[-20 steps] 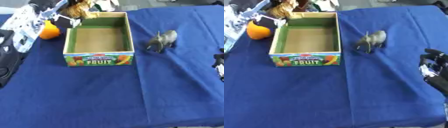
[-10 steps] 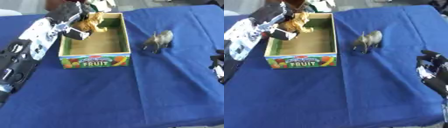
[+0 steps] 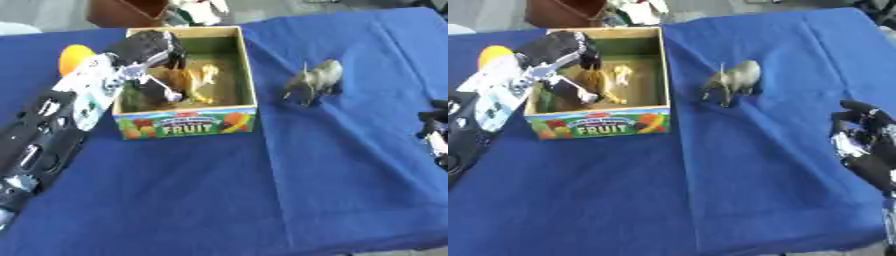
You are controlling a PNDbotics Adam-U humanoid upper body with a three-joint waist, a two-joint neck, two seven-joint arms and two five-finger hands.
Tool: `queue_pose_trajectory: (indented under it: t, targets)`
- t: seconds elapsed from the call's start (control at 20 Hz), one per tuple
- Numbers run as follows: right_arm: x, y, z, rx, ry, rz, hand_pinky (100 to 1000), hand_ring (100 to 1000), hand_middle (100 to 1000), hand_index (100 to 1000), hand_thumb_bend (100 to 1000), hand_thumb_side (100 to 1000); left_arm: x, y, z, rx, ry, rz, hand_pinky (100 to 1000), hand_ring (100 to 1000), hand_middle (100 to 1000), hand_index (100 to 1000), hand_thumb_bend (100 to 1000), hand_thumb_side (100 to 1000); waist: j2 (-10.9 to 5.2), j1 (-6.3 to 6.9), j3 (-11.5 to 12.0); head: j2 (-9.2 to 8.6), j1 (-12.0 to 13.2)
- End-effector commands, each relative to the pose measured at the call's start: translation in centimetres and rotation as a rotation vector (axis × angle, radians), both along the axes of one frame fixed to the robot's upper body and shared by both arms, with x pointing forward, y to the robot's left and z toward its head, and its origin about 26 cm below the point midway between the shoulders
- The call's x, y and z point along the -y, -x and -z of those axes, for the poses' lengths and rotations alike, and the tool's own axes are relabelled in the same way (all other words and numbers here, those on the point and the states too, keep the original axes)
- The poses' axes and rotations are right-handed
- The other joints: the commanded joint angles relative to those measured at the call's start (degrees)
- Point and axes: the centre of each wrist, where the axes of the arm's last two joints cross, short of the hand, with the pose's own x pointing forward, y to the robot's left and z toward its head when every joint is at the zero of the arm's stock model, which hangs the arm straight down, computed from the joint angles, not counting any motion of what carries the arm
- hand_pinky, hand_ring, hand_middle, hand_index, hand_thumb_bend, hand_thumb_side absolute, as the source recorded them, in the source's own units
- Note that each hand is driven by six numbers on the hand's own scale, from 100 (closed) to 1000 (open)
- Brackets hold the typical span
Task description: Pick up objects on the table and place them in the box.
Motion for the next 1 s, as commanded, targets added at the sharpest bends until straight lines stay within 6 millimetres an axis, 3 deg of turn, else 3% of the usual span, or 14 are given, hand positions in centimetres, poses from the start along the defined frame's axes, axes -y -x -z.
queue_pose_trajectory:
  t: [0.05, 0.15, 0.55, 0.8, 1.0]
  targets:
    - [0.3, -0.1, -1.0, 0.030, 0.009, 0.000, 594, 794, 597, 814, 100, 258, -0.5, 0.3, -1.8, 0.018, 0.004, -0.001, 648, 569, 536, 666, 788, 267, -0.92, -0.14, 0.01, -0.56, -0.21]
    - [0.4, -0.1, -1.0, 0.029, 0.009, 0.002, 594, 794, 597, 814, 100, 258, -0.7, 0.6, -2.5, 0.031, 0.026, -0.002, 649, 585, 556, 683, 840, 258, -0.91, -0.14, 0.13, -0.57, -0.31]
    - [0.7, 0.1, -0.9, 0.025, 0.008, 0.019, 594, 794, 597, 815, 100, 260, -1.8, 2.9, -5.9, 0.146, 0.188, 0.005, 648, 601, 588, 704, 821, 209, -0.96, -0.20, 1.06, -0.74, -0.90]
    - [1.2, 0.2, -0.7, 0.019, 0.010, 0.037, 594, 794, 597, 815, 100, 260, -4.3, 5.5, -8.5, 0.268, 0.303, -0.031, 632, 586, 575, 692, 823, 208, -1.26, -0.18, 2.22, -0.63, -1.93]
    - [1.3, 0.3, -0.6, 0.016, 0.012, 0.043, 594, 794, 597, 815, 100, 259, -5.8, 6.7, -9.0, 0.274, 0.368, -0.091, 619, 559, 546, 669, 831, 223, -1.47, -0.28, 2.85, -0.67, -2.41]
